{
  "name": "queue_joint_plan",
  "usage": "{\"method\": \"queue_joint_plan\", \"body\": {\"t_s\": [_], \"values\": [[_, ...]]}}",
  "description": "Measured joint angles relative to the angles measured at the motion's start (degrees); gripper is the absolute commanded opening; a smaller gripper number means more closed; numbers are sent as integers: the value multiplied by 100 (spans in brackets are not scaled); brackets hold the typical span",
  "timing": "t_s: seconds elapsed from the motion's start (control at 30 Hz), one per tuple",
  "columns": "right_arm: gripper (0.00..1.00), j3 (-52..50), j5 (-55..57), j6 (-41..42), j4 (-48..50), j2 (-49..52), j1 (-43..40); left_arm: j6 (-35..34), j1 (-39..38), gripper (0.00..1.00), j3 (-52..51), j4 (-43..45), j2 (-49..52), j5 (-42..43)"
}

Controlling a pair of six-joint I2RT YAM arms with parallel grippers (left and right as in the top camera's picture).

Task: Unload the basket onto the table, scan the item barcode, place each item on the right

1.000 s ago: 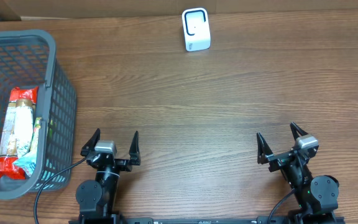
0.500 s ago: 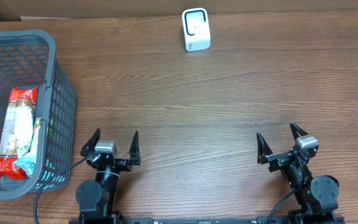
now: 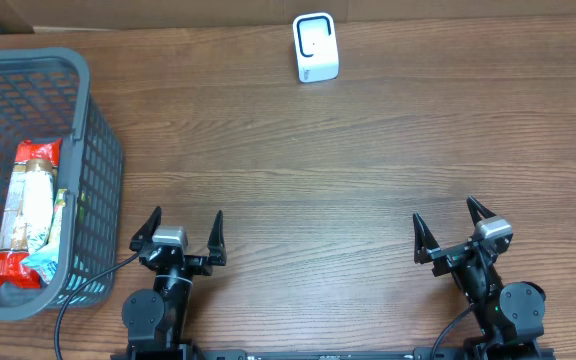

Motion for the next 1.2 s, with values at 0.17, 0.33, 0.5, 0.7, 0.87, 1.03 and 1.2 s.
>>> {"method": "queue_joint_plan", "body": {"t_s": [0.17,0.33,0.5,0.7,0.87,1.03,1.2], "values": [[100,0,0,-2,-2,0,0,0,0,100,0,0,0,0],[100,0,0,-2,2,0,0,2,0,100,0,2,0,0],[100,0,-2,0,-2,0,0,0,0,100,0,0,0,2],[100,0,46,-2,-13,0,0,0,0,100,0,0,0,0],[100,0,695,-22,-63,0,0,0,0,99,0,0,0,0],[100,0,850,-24,-66,0,0,0,0,100,0,0,0,2],[100,0,883,-24,-68,0,0,0,0,100,0,0,0,0]]}}
